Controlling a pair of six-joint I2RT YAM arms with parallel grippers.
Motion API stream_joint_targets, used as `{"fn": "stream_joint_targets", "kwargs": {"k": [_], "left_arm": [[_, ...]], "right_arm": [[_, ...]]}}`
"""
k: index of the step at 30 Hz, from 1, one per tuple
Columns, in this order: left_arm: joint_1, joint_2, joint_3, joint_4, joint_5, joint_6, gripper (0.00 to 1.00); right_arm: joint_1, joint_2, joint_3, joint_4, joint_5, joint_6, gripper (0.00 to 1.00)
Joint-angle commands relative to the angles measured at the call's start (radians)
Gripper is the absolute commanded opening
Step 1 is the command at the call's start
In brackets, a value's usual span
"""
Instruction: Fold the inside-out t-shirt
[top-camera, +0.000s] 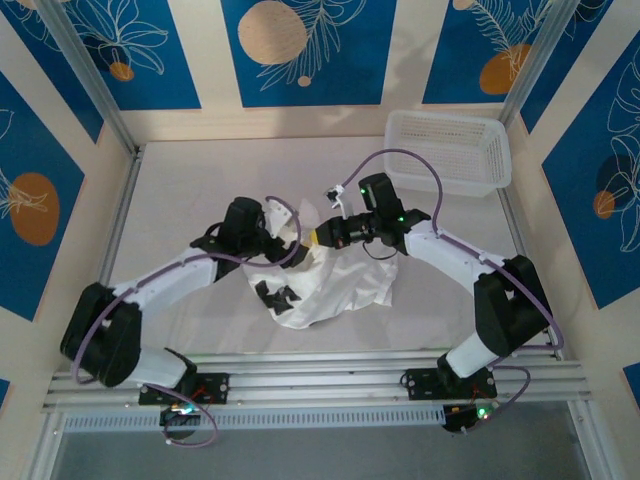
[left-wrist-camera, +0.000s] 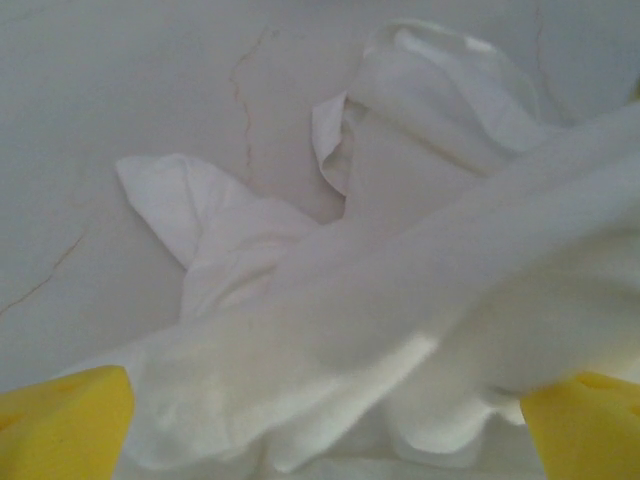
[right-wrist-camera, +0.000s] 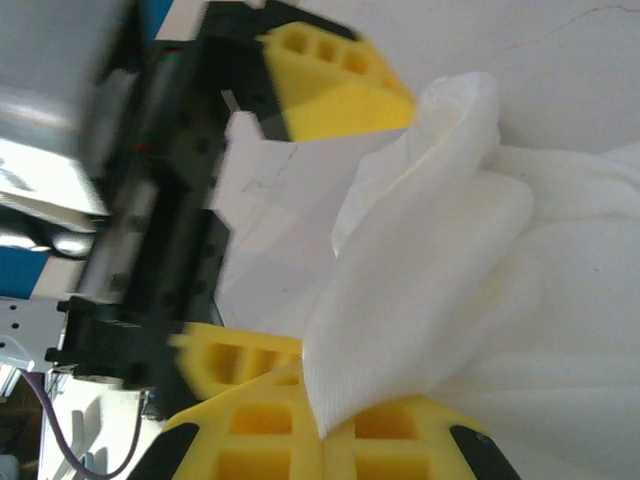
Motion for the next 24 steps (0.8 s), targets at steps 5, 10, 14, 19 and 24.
{"fn": "stream_joint_targets", "kwargs": {"k": [5,10,14,19,24], "left_arm": [[-0.005,0.162,0.119,0.021,0.061,0.095,0.80],[0.006,0.123,0.121,0.011,0.121,-0.050,0.00],[0.024,0.100,0.190,-0.146,0.497,-0.216,0.00],[0.035,0.044,0.158,-0.180,0.590,-0.395,0.00],[0.055,-0.005,0.145,-0.202,0.501,-0.517,0.00]], "right_arm": [[0.006,-0.043,0.032,-0.027,-0.044,-0.009,0.00],[-0.034,-0.039,0.014,-0.062,0.135,0.012,0.00],[-0.100,0.055,-0.055,-0.010,0.389,-0.040,0.00],[-0.109,0.184,0.059,-0.125,0.311,-0.063,0.15],[-0.092,0.000,-0.026,-0.064,0.380,0.027,0.38]]}}
